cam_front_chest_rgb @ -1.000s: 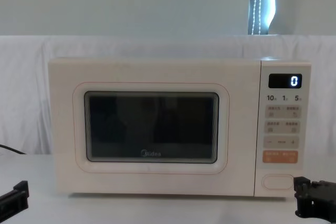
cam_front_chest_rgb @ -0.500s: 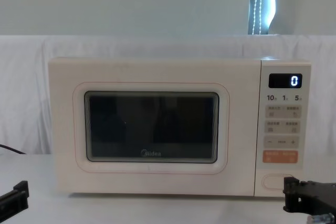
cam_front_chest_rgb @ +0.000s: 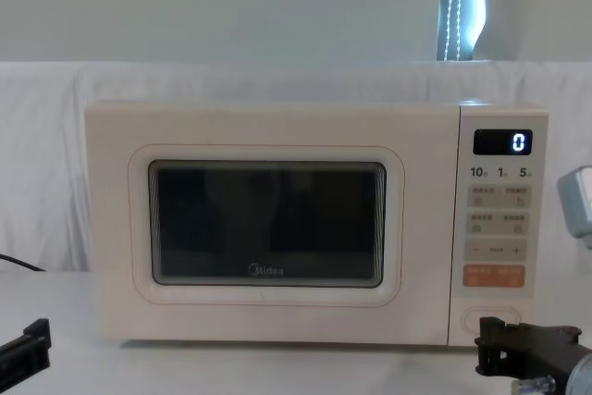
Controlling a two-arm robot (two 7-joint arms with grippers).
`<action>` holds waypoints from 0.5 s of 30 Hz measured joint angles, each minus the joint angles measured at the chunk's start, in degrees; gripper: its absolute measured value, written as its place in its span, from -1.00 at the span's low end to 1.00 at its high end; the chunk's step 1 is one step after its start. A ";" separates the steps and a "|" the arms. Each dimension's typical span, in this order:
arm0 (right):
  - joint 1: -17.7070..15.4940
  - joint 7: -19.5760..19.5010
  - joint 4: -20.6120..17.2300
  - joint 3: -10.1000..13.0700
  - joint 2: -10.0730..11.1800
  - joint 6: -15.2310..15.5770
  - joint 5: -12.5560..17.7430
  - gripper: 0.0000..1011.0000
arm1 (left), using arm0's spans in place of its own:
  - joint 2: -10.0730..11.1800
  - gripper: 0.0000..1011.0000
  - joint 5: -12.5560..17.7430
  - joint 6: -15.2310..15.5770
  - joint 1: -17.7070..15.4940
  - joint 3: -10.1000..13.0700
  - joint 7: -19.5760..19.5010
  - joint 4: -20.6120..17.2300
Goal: Press the button to open the microwave door with one hand; close the microwave door with the other hand.
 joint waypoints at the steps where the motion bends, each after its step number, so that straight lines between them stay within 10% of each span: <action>1: 0.42 -0.13 0.68 -0.04 -0.14 -0.15 -0.19 -1.00 | 0.00 0.98 0.00 0.00 0.00 0.00 0.00 0.00; 15: 4.01 -1.08 6.55 1.03 -1.13 -1.63 -0.72 -1.00 | 0.00 0.98 0.00 0.00 0.00 0.00 0.00 0.00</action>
